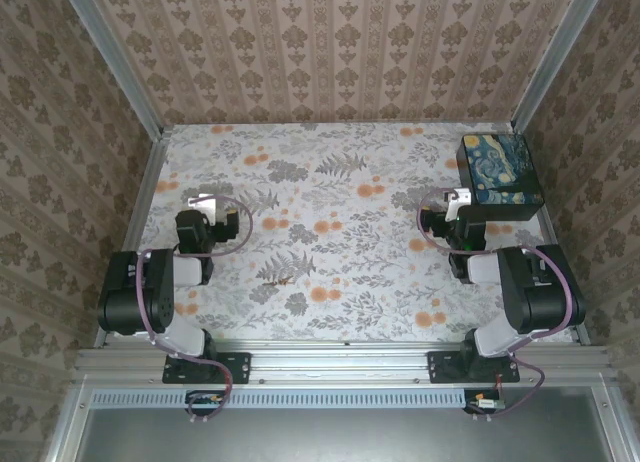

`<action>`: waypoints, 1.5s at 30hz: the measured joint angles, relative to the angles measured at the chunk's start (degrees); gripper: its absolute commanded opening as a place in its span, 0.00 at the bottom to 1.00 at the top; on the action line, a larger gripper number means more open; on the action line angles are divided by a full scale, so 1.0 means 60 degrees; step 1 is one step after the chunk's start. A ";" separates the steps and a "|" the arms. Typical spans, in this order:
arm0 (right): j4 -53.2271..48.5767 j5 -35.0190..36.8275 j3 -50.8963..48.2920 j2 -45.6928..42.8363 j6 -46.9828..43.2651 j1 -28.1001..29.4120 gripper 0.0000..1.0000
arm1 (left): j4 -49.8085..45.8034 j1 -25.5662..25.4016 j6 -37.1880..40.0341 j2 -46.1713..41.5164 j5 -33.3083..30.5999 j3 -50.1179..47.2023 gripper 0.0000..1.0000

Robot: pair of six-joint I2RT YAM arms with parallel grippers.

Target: Unlock the padlock with the key

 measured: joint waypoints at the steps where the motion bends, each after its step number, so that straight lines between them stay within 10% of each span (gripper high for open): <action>1: 0.0000 0.0000 0.0000 0.0000 0.0000 0.0000 1.00 | 0.0000 0.0000 0.0000 0.0000 0.0000 0.0000 1.00; 35: -0.0029 -0.0004 0.0011 -0.0011 0.0004 -0.0004 1.00 | 0.0000 0.0135 -0.0076 0.0000 0.0226 0.0000 1.00; 45: -0.6043 0.0845 0.4375 -0.1410 0.1344 -0.0535 0.99 | -0.3730 -0.0259 -0.0914 -0.1559 -0.1756 0.2364 1.00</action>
